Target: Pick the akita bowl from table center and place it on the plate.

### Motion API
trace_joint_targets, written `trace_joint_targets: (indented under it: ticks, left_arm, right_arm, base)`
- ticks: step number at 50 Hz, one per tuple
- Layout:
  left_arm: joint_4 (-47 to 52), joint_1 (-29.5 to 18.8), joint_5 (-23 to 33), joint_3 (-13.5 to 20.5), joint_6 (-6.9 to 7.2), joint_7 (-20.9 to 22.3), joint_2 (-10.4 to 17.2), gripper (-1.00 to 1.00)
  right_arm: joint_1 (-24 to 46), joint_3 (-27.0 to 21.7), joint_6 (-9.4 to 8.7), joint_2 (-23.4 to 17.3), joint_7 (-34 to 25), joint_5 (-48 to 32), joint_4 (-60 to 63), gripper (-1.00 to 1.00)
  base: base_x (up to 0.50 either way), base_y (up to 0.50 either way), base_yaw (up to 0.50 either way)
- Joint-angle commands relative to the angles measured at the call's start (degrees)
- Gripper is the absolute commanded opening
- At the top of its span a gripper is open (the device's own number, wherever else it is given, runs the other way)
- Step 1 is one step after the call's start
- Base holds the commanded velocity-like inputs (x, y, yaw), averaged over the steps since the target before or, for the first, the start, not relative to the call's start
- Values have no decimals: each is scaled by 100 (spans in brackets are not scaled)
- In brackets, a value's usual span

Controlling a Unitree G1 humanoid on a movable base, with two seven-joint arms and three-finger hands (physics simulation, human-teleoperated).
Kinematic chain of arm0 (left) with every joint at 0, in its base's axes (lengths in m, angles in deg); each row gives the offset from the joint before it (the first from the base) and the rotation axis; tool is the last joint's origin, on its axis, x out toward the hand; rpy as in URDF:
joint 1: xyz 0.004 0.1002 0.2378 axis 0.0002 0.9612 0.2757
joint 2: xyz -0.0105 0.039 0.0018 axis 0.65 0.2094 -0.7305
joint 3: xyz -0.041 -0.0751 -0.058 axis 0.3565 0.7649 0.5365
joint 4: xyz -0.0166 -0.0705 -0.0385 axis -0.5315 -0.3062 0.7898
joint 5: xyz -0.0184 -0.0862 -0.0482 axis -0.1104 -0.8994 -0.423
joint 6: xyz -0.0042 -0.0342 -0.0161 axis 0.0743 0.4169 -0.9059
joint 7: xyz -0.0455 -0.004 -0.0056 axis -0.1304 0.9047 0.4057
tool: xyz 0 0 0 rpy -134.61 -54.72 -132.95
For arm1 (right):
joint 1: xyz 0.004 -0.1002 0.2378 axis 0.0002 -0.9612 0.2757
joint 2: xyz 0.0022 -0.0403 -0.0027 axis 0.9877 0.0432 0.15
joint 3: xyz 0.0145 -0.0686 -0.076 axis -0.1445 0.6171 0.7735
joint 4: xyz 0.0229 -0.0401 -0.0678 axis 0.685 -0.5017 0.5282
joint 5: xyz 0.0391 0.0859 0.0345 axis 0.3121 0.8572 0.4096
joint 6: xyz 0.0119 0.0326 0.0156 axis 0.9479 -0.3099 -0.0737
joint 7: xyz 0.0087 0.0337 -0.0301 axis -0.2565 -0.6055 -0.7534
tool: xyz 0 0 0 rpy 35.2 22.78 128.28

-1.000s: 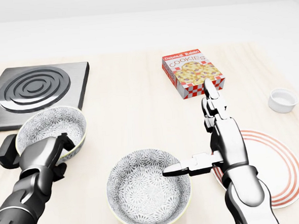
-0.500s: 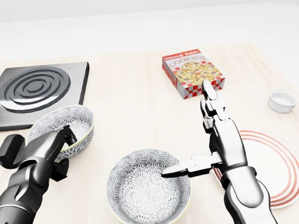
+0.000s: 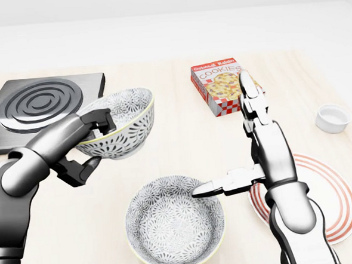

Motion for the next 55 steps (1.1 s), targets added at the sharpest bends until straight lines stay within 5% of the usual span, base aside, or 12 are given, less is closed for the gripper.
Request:
trace_joint_targets:
  ticks: [1,18,33,55]
  left_arm:
    - [812,162,280,69,0,544,-45,-100]
    - [1110,371,540,-12,0,544,-153,-100]
    - [1315,314,864,-11,0,544,-116,-100]
    - [1484,308,1063,-242,0,544,-447,-100]
  right_arm:
    - [855,-132,0,-469,-781,-791,371,100]
    - [2324,-122,0,-1154,-3579,-2593,-373,100]
    - [2627,-198,0,-1202,-3596,-3139,-847,100]
    - [3506,114,0,-777,-3596,-3452,-2478,100]
  base:
    - [0,0,0]
    - [0,0,0]
    - [0,0,0]
    - [0,0,0]
